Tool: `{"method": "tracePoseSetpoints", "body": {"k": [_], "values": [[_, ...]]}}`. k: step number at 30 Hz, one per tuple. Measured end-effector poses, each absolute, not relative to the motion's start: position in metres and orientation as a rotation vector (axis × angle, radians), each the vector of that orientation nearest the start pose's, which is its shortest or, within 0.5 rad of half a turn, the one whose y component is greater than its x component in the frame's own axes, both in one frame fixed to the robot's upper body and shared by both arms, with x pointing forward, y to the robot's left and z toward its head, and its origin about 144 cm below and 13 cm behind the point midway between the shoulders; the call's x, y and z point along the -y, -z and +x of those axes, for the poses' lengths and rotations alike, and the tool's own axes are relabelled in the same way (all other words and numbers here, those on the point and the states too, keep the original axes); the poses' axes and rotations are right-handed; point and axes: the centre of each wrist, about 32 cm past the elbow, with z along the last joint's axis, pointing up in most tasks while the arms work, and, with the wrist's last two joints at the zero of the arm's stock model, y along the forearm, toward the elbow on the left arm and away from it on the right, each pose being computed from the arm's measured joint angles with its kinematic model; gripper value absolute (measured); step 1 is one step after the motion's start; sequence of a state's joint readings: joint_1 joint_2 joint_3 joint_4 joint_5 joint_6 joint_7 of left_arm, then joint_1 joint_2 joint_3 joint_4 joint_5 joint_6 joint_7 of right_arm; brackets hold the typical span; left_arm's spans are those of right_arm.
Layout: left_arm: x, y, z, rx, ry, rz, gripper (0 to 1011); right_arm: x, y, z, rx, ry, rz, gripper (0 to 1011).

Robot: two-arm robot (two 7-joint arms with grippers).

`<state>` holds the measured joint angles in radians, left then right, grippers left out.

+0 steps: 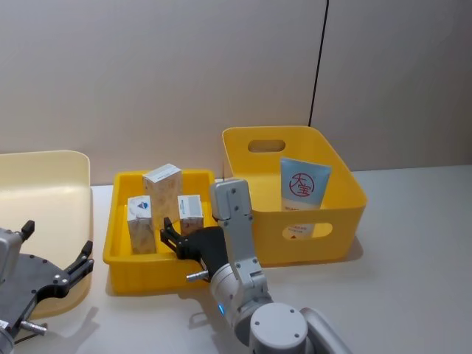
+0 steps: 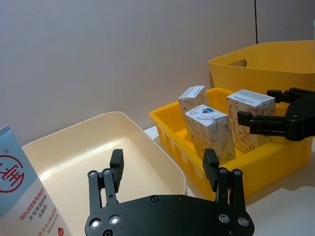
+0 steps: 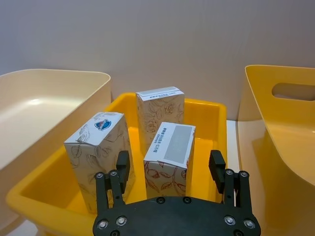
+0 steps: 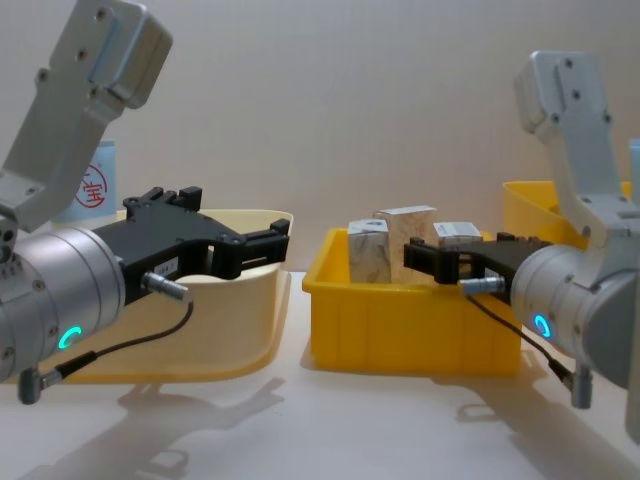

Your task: Bimanual collaborative sorting of washing and personal care products

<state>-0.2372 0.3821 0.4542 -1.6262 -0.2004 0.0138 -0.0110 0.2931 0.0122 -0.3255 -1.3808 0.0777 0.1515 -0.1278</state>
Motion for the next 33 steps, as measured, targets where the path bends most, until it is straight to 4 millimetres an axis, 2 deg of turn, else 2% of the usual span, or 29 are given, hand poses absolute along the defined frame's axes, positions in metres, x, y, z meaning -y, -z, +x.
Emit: {"method": "tracePoseSetpoints", "body": {"k": [7,13,14,16,24,25,33], "values": [[-0.1984,-1.2044,0.4920,0.268,-1.124,0.061,1002,0.1257,-1.1815,0.5293,-0.011,1.397,-0.076,994],[-0.1984,-1.2044,0.4920,0.268,-1.124,0.061,1002,0.1237,-1.1808,0.5311,-0.009,1.405,-0.075,839],[-0.1984,-1.2044,0.4920,0.268,-1.124,0.061,1002,0.1236,-1.1807,0.5312,-0.009,1.406,-0.076,839],[-0.1984,-1.2044,0.4920,0.268,-1.124,0.061,1003,0.1231,-1.1806,0.5317,-0.008,1.408,-0.076,743],[-0.1984,-1.2044,0.4920,0.268,-1.124,0.061,1002,0.1222,-1.1803,0.5325,-0.007,1.412,-0.075,532],[-0.1984,-1.2044,0.4920,0.268,-1.124,0.061,1001,0.1222,-1.1803,0.5325,-0.007,1.412,-0.075,474],[-0.1984,-1.2044,0.4920,0.268,-1.124,0.061,1002,0.1235,-1.1821,0.5321,0.007,1.405,-0.057,445]]}}
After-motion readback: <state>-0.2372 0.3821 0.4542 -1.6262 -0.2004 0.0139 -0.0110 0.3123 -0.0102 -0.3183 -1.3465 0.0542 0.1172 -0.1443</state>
